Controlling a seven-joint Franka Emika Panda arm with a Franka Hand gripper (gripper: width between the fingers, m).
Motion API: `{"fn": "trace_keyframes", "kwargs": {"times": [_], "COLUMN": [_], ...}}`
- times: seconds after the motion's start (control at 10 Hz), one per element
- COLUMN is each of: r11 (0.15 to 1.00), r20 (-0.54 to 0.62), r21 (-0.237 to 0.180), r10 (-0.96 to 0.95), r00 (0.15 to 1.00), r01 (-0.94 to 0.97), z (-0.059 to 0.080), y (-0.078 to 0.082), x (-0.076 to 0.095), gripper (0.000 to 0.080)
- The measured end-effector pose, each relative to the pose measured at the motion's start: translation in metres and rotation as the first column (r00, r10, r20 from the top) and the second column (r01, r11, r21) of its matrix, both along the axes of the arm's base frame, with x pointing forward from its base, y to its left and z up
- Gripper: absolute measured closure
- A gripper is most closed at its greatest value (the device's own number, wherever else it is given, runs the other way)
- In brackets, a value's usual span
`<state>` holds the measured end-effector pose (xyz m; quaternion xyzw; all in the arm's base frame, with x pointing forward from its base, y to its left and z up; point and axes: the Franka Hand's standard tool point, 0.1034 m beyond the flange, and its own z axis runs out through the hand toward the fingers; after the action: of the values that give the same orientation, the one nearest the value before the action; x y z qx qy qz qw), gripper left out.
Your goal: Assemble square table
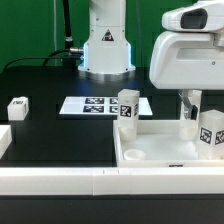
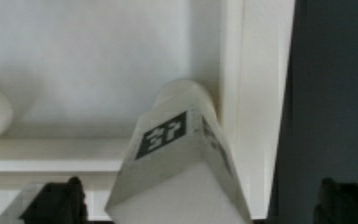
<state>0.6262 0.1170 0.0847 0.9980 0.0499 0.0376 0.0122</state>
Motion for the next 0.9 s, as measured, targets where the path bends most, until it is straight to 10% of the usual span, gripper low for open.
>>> {"fn": "trace_keyframes", "kwargs": {"times": [0.3, 0.5, 0.9], "r11": [0.989, 0.990, 1.000], "r20": [-0.007, -0.007, -0.003], "r21": [-0.016, -0.016, -0.005], "r10": [0.146, 0.143, 0.006], "r00": [0.989, 0.990, 1.000], "r01": [-0.146, -0.143, -0.006], "z": [-0.0011, -0.0012, -0.0014], "y": [-0.0065, -0.0067, -0.0066], "x": [0.0006, 0.0005, 0.0003], "gripper": [0.0151, 0.0413, 0.0515]}}
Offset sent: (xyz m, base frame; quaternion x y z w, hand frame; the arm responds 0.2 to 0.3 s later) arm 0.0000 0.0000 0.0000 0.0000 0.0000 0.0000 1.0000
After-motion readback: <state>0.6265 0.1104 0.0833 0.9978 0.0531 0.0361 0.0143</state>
